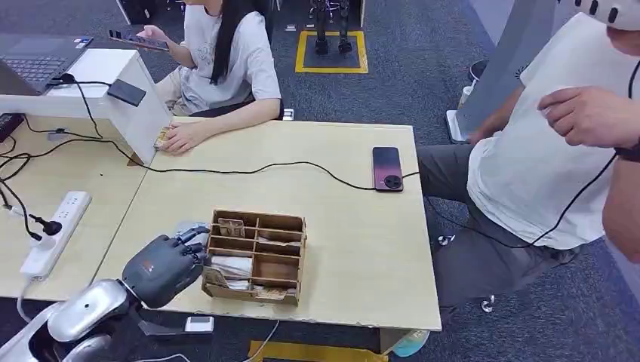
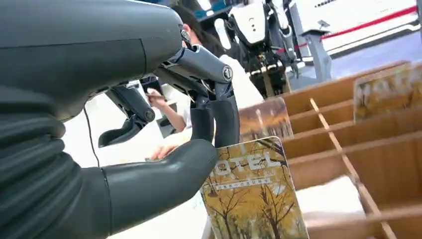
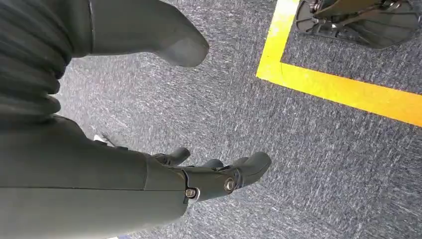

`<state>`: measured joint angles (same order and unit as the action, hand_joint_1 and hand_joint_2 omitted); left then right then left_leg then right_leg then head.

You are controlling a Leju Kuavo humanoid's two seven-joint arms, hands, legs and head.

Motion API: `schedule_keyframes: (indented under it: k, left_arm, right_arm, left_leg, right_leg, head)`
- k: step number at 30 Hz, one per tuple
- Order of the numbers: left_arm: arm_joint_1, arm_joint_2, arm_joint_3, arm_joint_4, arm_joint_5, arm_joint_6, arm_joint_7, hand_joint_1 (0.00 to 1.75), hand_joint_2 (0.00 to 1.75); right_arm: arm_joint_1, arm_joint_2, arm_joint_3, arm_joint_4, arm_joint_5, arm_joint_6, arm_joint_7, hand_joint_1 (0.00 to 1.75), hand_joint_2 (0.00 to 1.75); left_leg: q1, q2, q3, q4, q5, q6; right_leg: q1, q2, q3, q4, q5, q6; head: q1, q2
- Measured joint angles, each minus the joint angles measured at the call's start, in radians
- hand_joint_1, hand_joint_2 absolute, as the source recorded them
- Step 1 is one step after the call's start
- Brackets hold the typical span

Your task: Pass the card to the sensor for recognition and then transmit it.

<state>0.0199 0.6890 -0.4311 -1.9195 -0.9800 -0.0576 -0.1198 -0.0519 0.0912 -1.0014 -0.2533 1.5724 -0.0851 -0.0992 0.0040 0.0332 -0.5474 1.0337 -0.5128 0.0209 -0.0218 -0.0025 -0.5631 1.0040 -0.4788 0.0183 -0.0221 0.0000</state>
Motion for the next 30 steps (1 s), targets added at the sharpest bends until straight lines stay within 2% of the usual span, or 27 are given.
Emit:
schedule_keyframes:
  k: [6,10,20,21,22,23,30]
  left_arm:
    - [-0.011,0.022,0.026,-0.035,0.033,0.0,-0.012,1.75,1.75]
    - [-0.042,0.063,0.065,-0.07,0.085,-0.029,-0.023,1.75,1.75]
    - [-0.061,0.1,0.116,-0.099,0.094,-0.046,-0.023,1.75,1.75]
    - [-0.06,0.102,0.116,-0.1,0.094,-0.046,-0.023,0.1,1.75]
    - [-0.058,0.104,0.117,-0.101,0.094,-0.046,-0.023,0.1,1.75]
    - [-0.057,0.104,0.117,-0.101,0.094,-0.046,-0.025,0.0,1.75]
    - [-0.061,0.077,0.1,-0.096,0.047,-0.048,-0.039,0.0,1.75]
  right_arm:
    - [0.0,0.0,0.0,0.0,0.0,0.0,0.001,0.0,1.75]
    - [0.0,0.0,0.0,0.0,0.0,0.0,0.001,0.0,1.75]
    - [-0.001,0.0,0.0,0.0,0.0,0.0,0.0,0.0,1.75]
    - [0.0,0.0,0.0,0.0,0.0,0.0,0.0,0.0,1.75]
    - [-0.001,0.0,0.0,0.0,0.0,-0.001,0.0,0.0,1.75]
    - [-0.001,0.0,0.0,0.0,0.0,0.0,0.0,0.0,1.75]
    - [-0.001,0.0,0.0,0.0,0.0,0.0,0.0,0.0,1.75]
  left_leg:
    - [0.0,0.0,0.0,0.0,0.0,0.0]
    - [0.0,0.0,0.0,0.0,0.0,0.0]
    - [0.0,0.0,0.0,0.0,0.0,0.0]
    - [0.0,0.0,-0.001,0.0,0.0,0.0]
    - [0.0,0.0,-0.001,0.0,0.0,0.0]
    - [0.0,0.0,-0.001,0.0,0.0,0.0]
    - [0.0,0.0,0.0,0.0,0.0,0.0]
  right_leg:
    - [0.0,0.0,0.0,0.0,0.0,0.0]
    - [0.0,0.0,0.0,0.0,0.0,0.0]
    - [0.0,0.0,0.0,0.0,0.0,0.0]
    - [0.0,0.0,0.0,0.0,0.0,0.0]
    - [0.0,0.0,0.0,0.0,0.0,0.0]
    - [0.0,0.0,0.0,0.0,0.0,0.0]
    - [0.0,0.0,-0.001,0.0,0.0,0.0]
  head:
    - [0.0,0.0]
    - [0.0,0.0]
    - [0.0,0.0]
    - [0.0,0.0]
    - [0.0,0.0]
    - [0.0,0.0]
    - [0.0,0.0]
